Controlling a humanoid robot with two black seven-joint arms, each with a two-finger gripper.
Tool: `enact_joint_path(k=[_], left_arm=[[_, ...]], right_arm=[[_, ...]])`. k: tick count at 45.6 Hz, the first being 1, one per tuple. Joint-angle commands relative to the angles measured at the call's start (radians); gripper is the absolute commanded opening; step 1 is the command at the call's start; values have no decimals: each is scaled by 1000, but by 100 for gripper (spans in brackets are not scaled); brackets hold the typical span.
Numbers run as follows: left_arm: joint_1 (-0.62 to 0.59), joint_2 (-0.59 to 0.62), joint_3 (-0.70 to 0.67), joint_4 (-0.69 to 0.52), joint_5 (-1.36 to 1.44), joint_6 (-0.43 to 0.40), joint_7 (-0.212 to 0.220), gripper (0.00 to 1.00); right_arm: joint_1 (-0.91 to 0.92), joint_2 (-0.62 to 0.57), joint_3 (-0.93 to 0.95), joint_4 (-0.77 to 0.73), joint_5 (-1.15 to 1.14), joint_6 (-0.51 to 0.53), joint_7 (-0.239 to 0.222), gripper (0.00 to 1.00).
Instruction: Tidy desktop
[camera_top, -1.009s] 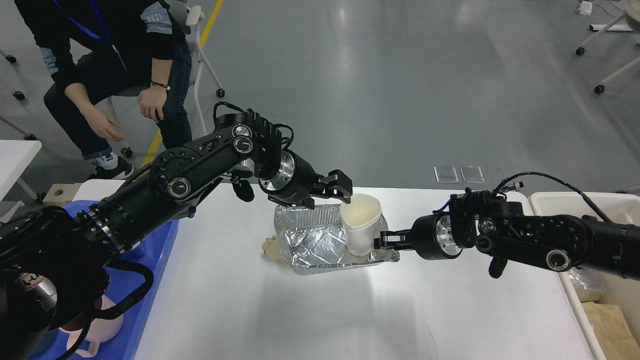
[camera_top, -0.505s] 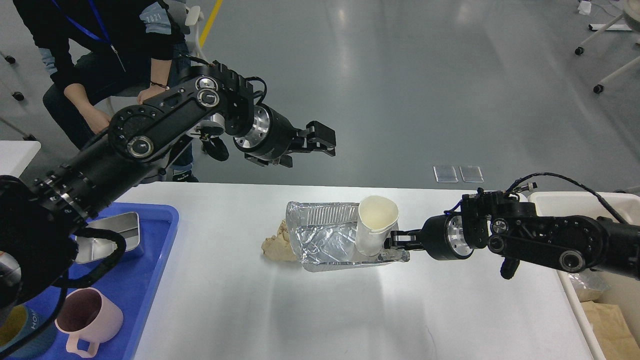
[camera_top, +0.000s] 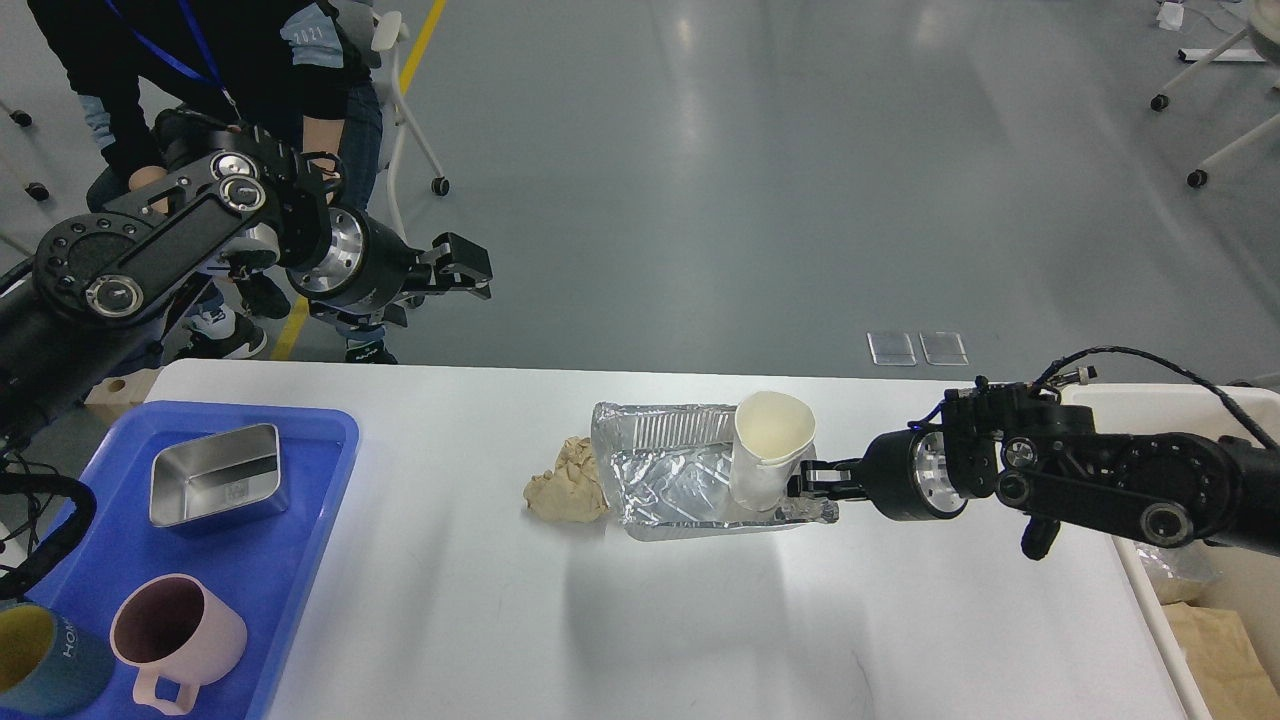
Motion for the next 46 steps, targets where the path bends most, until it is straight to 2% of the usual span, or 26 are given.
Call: enact_joint_path(k=[1,9,20,28,33,40,41,43,46], left_arm=[[27,25,0,0,2,11,17,97],[56,65,-3,-2,-5,20,17,97],[79,191,-17,-3,-24,3,19,98],[202,349,-72,-69,-34,11,-6,97],[351,404,-224,-127,-25,14,-75,97],[524,476,-396,-220,-13,8,-133,97],[573,502,-434,-242,-13,2,-172,97],[619,532,-460,-273,-13,-11,-208,97],[678,593,-494,-342,-17,-37,-237,97]], right_arm=[[-4,-27,0,18,0,2,1,0],[-6,-55,0,33,0,2,0,0],[-6,-68,2,48,0,0,0,0],[-1,-107,8,68,0,0,0,0],[-1,-113,8,70,0,2,0,0],[-1,-114,6,70,0,2,0,0],[-1,-114,8,70,0,2,0,0],[-1,-116,8,73,0,2,0,0],[-1,-130,9,82,0,2,0,0]])
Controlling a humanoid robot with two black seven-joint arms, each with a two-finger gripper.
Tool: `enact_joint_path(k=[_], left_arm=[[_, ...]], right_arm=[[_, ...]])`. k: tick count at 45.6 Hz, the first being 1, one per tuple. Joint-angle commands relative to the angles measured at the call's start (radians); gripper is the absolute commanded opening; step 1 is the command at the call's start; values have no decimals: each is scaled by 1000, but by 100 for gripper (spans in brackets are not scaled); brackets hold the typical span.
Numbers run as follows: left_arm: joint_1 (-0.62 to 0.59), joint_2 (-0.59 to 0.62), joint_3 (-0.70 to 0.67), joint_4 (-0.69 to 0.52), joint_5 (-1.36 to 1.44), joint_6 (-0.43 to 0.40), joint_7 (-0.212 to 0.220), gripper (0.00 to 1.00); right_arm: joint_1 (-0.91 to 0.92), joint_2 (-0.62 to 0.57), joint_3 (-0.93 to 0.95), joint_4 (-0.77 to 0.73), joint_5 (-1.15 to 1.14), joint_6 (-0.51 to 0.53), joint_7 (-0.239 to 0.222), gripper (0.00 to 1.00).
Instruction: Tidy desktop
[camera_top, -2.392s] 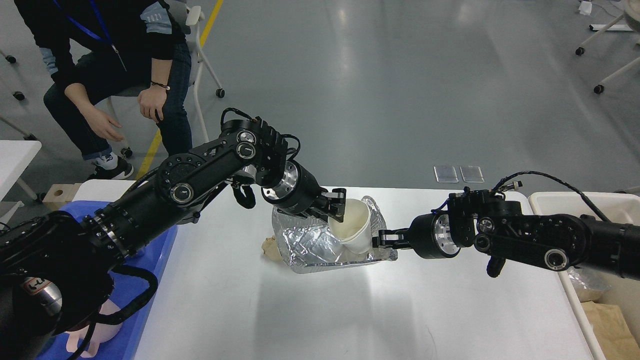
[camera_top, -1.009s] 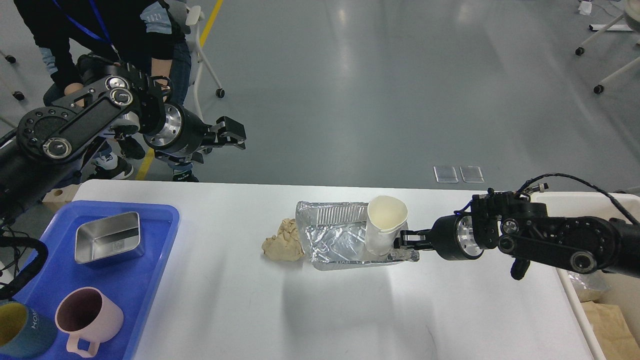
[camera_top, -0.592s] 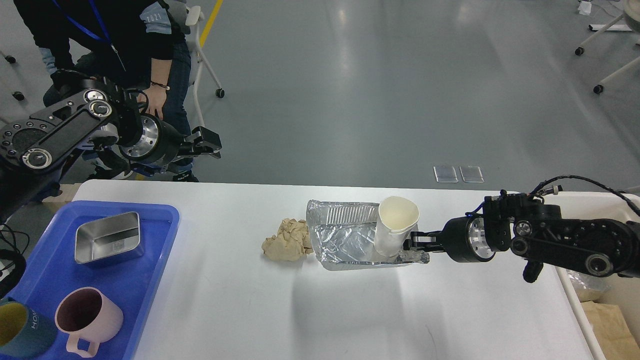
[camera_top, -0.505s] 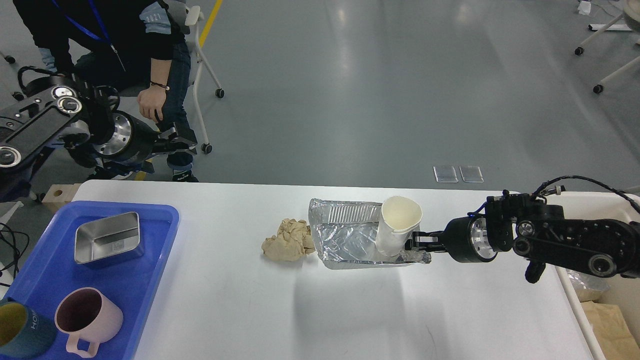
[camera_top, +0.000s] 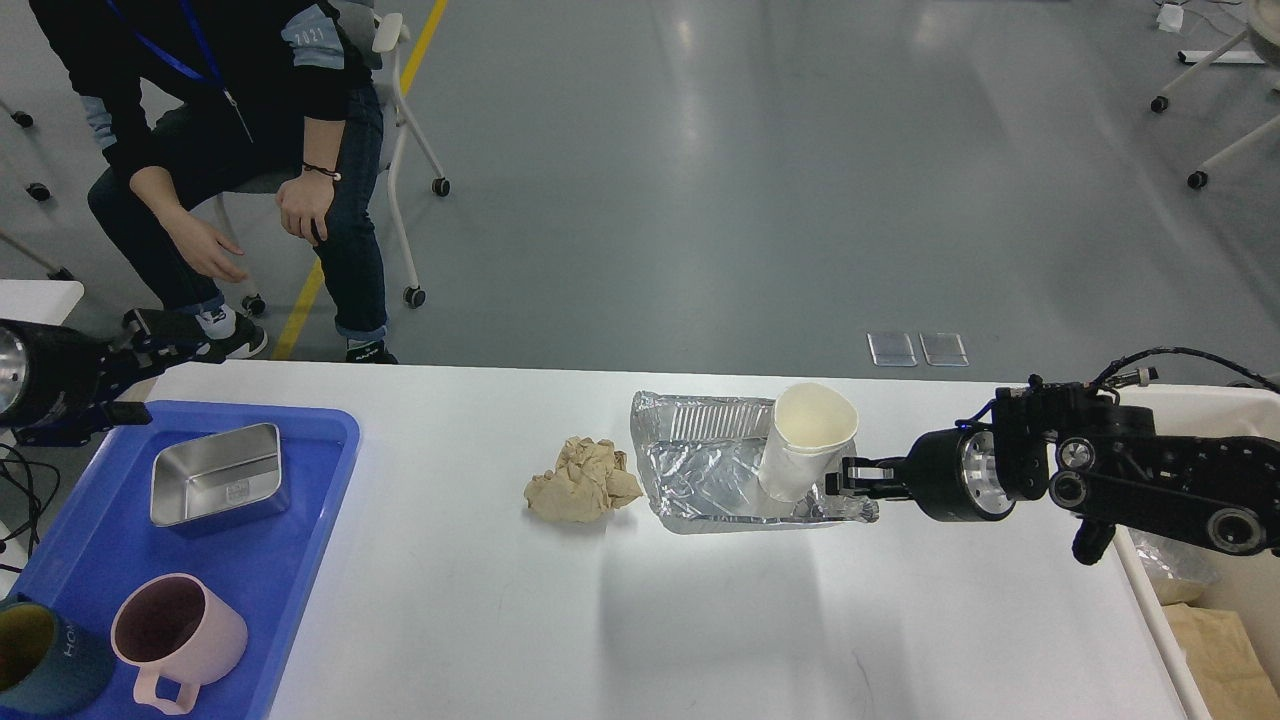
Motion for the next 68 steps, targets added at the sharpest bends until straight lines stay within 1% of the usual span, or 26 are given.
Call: enact_joint_path(k=[1,3,6,9,13,18,24,31,38,43,47,48,50,55,56,58,62,66,68], left_arm=[[121,114,-81,-121,-8,-53,-69,97],[147,160,-103,-148,-17,-94,-70,97],[183,214,-132,-155,-43,-156,-70,97],[192,258,-161,-155,-64,-194,-72,97],[192,309,-198,-155,-83,-194,-75,97],[195,340,-219,-152,-126,-194,-79,97],[200,331,-219,-153,-130,-194,-111,97],[200,268,-221,-150,-135,-194,-112,97],[192,255,-222,-132,-155,-194,-110,98],[198,245,-236,-130,-239,-194,-112,98],[207,245,-273,-104,-319,-194,-115,98],[212,245,-285,-98,-334,-194,-121,98],[217,245,-297,-95,-337,-194,-147,98],[249,243,-302,-90,-333,-194,-282,98],[261,242,-301,-90,-333,-194,-303,98],[286,237,-302,-90,-331,-194,-331,98],[312,234,-304,-86,-331,-193,-346,98],[315,229,-304,-57,-331,-177,-357,98],[316,229,-304,-43,-333,-162,-346,98]], right_arm=[[0,-20,3,12,0,0,0,0],[0,-28,5,13,0,0,0,0],[-2,-34,5,15,0,0,0,0],[-2,-37,5,18,0,-1,0,0],[-2,-33,6,18,0,-1,0,0],[6,-31,5,18,0,-1,0,0],[9,-40,0,20,0,-1,0,0],[9,-54,3,21,0,-1,0,0],[9,-59,-2,32,0,0,0,0],[9,-59,0,32,0,0,0,0],[9,-57,1,32,0,0,0,0],[9,-57,3,32,0,0,-1,0],[9,-57,3,32,0,0,-1,0],[9,-60,3,32,0,0,0,0],[8,-60,3,32,0,0,0,0],[9,-60,1,32,0,0,0,0],[9,-60,1,32,0,0,0,0],[8,-59,1,32,0,0,0,0],[9,-59,1,32,0,0,-1,0]])
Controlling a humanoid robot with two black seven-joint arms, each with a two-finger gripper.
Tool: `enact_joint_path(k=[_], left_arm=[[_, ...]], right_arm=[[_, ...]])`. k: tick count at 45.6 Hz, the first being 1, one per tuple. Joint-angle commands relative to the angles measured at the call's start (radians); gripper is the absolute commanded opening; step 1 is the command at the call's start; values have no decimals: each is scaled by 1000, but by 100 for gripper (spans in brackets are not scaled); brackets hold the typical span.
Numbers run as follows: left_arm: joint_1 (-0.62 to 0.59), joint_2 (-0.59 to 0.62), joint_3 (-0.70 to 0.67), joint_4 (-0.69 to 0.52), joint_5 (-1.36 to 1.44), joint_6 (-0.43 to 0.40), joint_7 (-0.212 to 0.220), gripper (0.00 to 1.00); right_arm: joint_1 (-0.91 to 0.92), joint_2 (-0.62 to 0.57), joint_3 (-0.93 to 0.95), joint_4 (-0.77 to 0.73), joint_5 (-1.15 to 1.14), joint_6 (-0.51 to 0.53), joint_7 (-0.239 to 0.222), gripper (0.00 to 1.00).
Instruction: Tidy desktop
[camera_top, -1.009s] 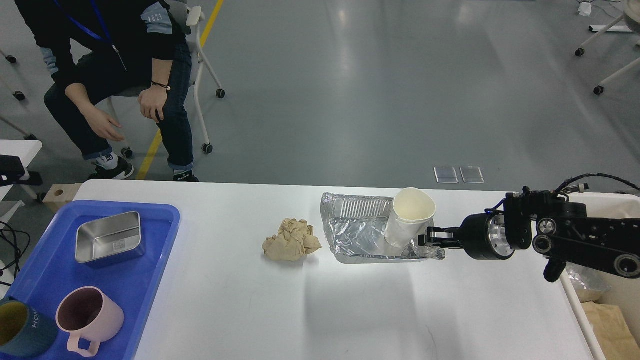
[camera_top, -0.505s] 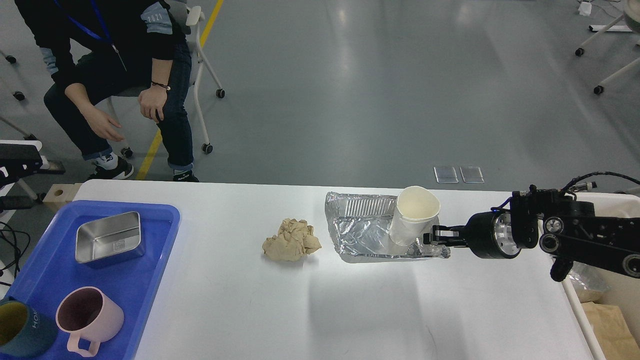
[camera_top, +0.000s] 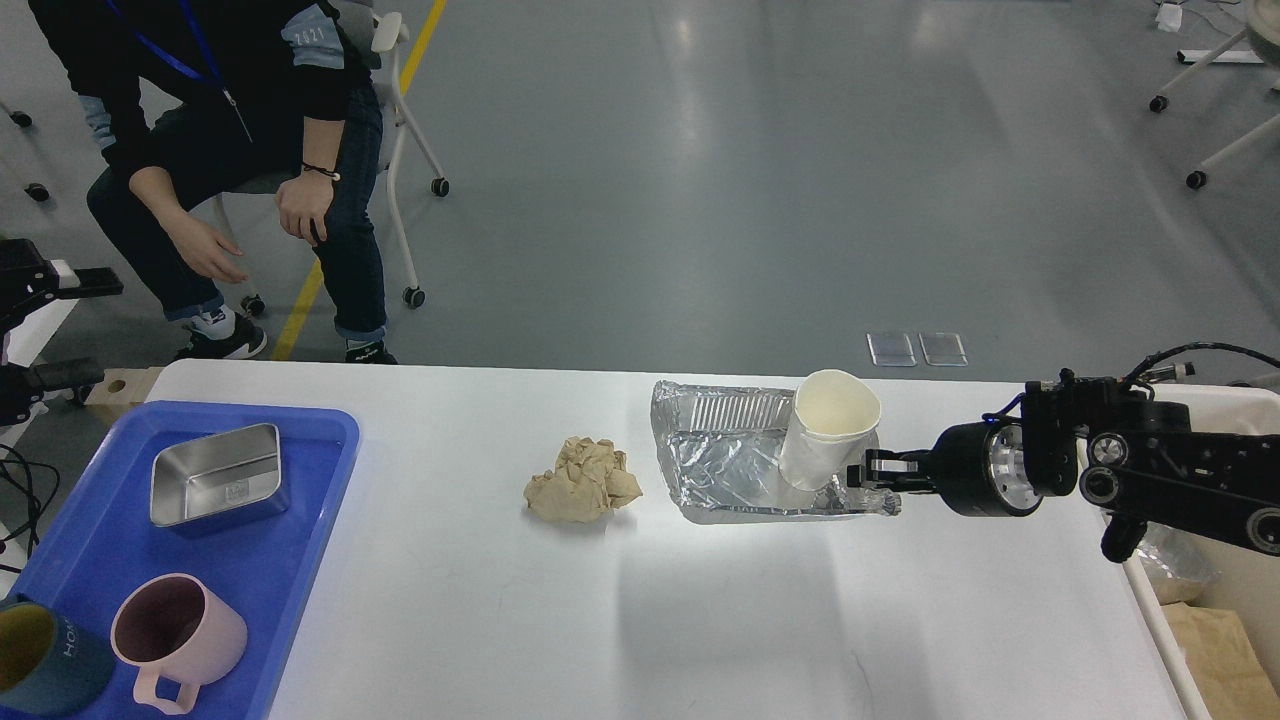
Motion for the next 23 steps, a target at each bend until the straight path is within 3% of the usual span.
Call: enact_joint_path(k=[1,13,20,23], left_arm=[[8,1,0,41,-1,33,8,98],[26,-2,0,92,0,70,9,98],[33,-2,9,87,19,355,9,98],[36,-5,20,80,46,440,9,98]], right_arm=[[-1,1,-1,0,0,0,0,0],[-1,3,-3,0,0,0,-1,0],[-1,6,-4,0,0,-2,-1,0],[-1,6,-4,0,0,-2,-1,0]])
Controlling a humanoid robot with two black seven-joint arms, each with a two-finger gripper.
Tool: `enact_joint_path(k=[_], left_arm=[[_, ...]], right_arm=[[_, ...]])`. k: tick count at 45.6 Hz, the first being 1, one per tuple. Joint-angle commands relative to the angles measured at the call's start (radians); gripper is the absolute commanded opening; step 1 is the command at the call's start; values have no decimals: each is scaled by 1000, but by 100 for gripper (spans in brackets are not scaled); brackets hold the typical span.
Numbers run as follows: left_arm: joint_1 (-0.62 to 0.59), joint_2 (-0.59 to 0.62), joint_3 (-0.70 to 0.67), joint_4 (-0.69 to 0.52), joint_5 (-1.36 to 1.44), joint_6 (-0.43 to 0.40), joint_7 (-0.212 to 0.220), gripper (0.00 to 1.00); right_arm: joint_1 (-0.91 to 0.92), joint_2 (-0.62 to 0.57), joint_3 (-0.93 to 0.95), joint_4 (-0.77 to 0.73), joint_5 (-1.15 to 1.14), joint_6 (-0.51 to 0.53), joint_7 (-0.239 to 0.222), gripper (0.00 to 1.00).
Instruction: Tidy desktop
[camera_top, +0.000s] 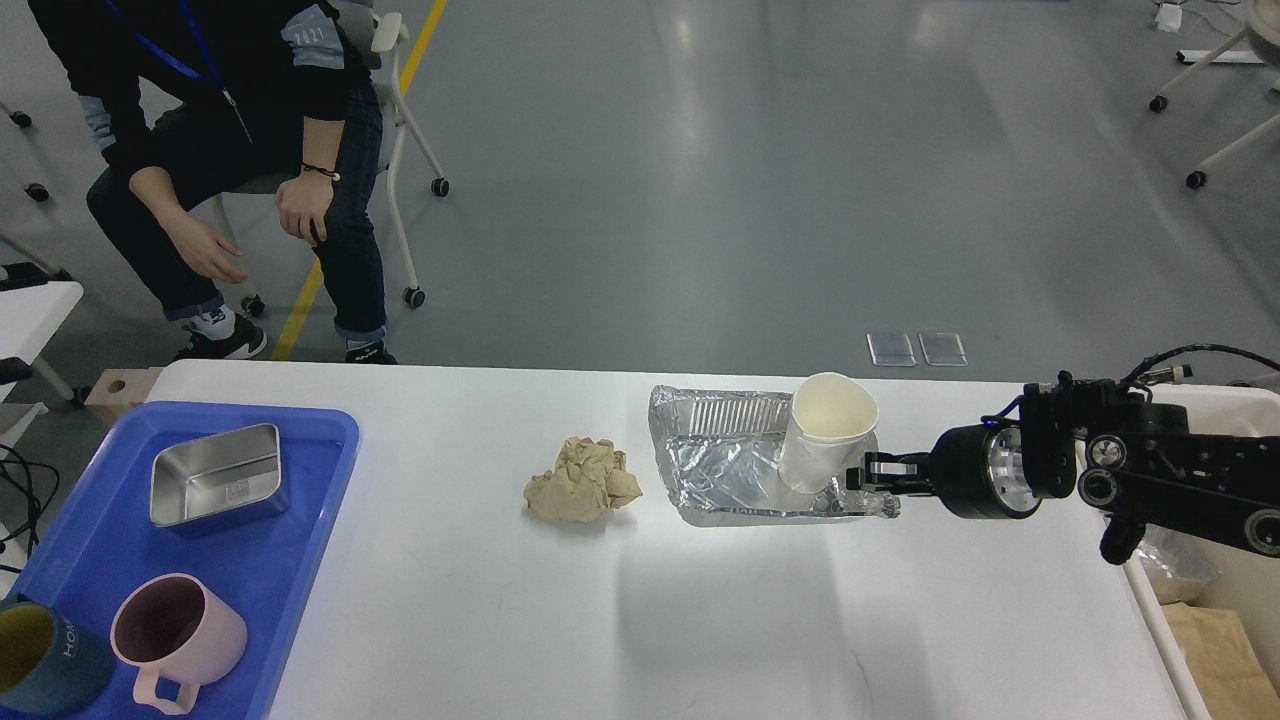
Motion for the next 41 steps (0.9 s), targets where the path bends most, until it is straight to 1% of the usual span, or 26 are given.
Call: enact_joint_path(k=[1,4,8,10,13,15,19,20,23,27,29,35,41], left_arm=[[9,-5,18,-13,49,175,0,98],[26,-4,19,-14,111,203,0,98],[76,16,21,-31,200,191,2,98],[133,47,22,-54,224,160,2,98],[224,120,26,-92,226,93,0,98],[276,157,27,-108,226,68,0,98],[337,191,27,-114,231,53,-3,98],[346,194,27,-114,234,51,-12,97],[365,208,29,-114,235,48,-21,98],[367,220,29,-115,234,40,-73,98],[368,234,29,-115,234,14,-92,98],[370,295,26,-115,232,-110,-69,97],[348,335,4,-131,223,-177,-63,98]], right_arm=[[0,2,0,0,0,-1,0,0],[0,2,0,0,0,-1,0,0],[0,2,-2,0,0,-1,0,0],[0,0,-2,0,0,-1,0,0],[0,-1,-2,0,0,-1,0,0],[0,-3,-2,0,0,-1,0,0],[0,-3,-2,0,0,-1,0,0],[0,-3,-2,0,0,-1,-2,0],[2,-3,-2,0,0,-1,0,0],[0,-8,-2,0,0,-1,0,0],[0,-18,0,2,0,-1,-2,0],[0,-44,3,3,0,0,0,0],[0,-44,6,5,0,0,0,0]])
